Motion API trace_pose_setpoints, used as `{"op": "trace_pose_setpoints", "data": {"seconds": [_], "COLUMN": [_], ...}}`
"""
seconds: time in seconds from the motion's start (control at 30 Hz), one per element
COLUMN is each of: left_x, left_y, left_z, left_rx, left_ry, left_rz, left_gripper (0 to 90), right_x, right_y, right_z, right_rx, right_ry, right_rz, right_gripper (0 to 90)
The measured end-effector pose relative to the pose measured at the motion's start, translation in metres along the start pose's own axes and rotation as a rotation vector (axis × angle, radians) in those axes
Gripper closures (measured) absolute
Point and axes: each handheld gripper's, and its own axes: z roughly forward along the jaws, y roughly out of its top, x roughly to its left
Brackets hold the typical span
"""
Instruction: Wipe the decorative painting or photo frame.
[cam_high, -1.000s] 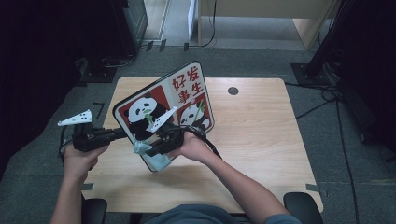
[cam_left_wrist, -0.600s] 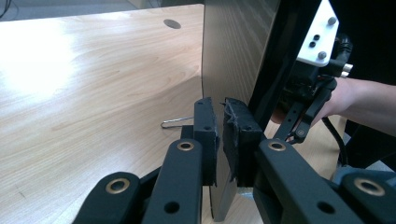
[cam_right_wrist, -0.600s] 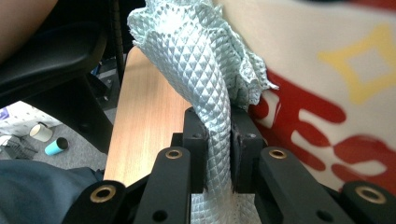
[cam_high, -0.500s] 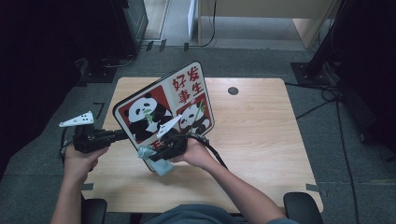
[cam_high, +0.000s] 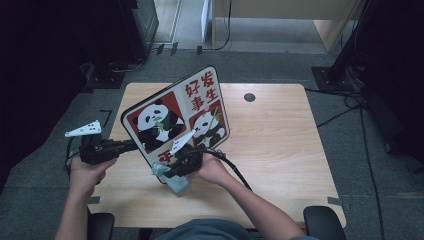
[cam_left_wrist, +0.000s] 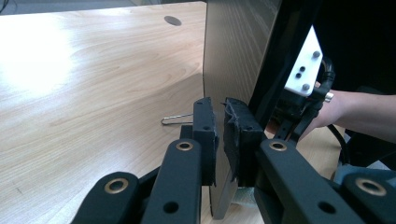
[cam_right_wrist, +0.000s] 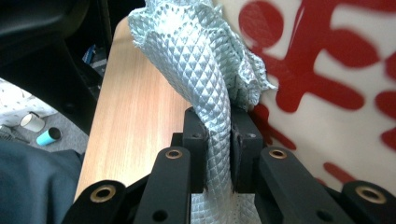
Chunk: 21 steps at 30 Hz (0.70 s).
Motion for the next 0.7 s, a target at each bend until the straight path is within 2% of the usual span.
{"op": "trace_pose_setpoints", "data": {"seconds": [0.13,0.3,0.37,0.47,0.7], "left_x": [0.000,0.001,0.001,0.001,0.002], "left_y": [-0.001,-0.001,-0.001,-0.001,-0.001], "left_z": [0.000,0.000,0.000,0.000,-0.002], "left_rx": [-0.002,-0.002,-0.001,-0.008,-0.015], "left_ry": [0.002,-0.003,-0.004,-0.002,-0.006], "left_rz": [-0.002,0.000,-0.002,-0.004,0.000], "left_gripper": [82.7,81.5,81.1,80.5,79.6], "right_x": [0.000,0.001,0.005,0.011,0.032], "right_y": [-0.005,-0.005,-0.001,0.004,0.024], "right_z": [0.003,0.004,0.003,0.002,0.011], "right_rx": [0.008,0.026,0.043,0.032,0.011], "right_ry": [-0.006,-0.016,-0.024,-0.015,0.028], "right_rz": [-0.005,0.022,0.026,0.013,-0.018], "right_gripper": [79.9,80.1,80.2,80.2,80.1]}}
